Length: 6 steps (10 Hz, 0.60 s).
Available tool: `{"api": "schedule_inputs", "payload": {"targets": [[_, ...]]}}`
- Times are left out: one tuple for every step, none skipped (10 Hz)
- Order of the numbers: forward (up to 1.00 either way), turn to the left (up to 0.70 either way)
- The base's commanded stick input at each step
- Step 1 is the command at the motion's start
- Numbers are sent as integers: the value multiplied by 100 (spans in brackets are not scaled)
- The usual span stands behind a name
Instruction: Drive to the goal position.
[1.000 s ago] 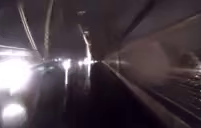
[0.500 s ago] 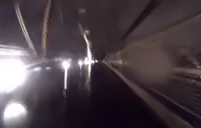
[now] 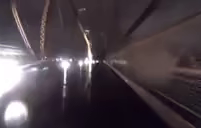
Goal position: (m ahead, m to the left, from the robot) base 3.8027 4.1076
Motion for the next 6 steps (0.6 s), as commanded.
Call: {"api": "schedule_inputs", "payload": {"targets": [[100, 0], [100, 0], [100, 0], [100, 0], [100, 0], [100, 0]]}}
